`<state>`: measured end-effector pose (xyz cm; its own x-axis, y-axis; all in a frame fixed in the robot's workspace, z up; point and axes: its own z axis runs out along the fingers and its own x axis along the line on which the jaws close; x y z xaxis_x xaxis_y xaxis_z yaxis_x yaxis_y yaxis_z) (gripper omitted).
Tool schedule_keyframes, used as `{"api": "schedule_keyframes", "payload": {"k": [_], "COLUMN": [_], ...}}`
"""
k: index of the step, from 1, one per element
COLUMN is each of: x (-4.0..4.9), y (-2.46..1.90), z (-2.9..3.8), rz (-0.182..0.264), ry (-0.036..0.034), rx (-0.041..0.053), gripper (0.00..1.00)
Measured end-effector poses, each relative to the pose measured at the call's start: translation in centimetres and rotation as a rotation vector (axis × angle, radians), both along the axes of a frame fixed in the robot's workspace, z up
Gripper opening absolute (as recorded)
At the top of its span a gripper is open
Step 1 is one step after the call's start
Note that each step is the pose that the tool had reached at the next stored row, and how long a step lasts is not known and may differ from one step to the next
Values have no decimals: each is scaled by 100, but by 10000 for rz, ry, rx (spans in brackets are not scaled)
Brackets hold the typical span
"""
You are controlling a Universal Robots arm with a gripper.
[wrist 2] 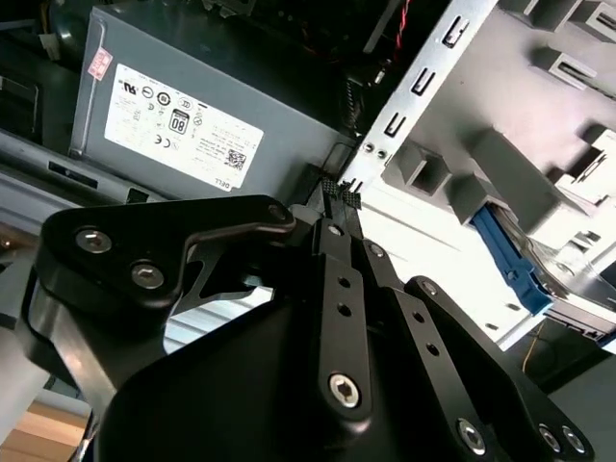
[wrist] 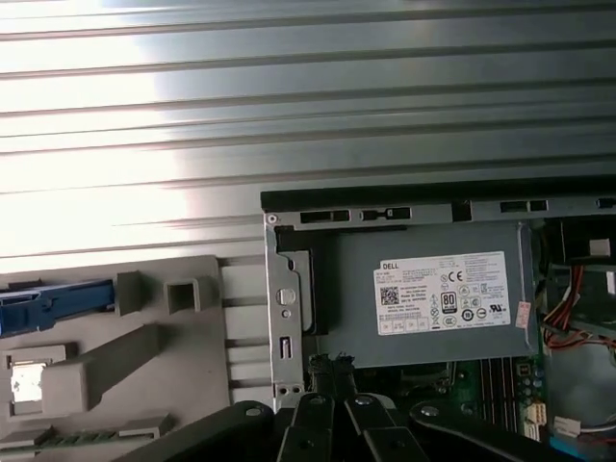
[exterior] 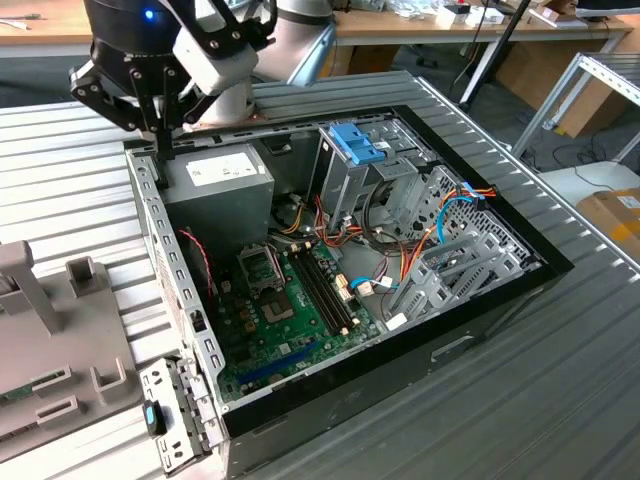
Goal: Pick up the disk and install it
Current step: 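Reach for the disk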
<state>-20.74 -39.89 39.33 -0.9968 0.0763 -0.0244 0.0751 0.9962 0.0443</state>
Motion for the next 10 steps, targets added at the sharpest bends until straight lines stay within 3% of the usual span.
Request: {"api": "schedule_keyframes", "payload": {"k": [2,6,10], "x": [-90,-189,-370], "y": [0,0,0], "z": [0,0,0], "rz": [1,0,0], "ry": [-1,-1,0], "rx": [0,1,0], "gripper": [11,11,11]}}
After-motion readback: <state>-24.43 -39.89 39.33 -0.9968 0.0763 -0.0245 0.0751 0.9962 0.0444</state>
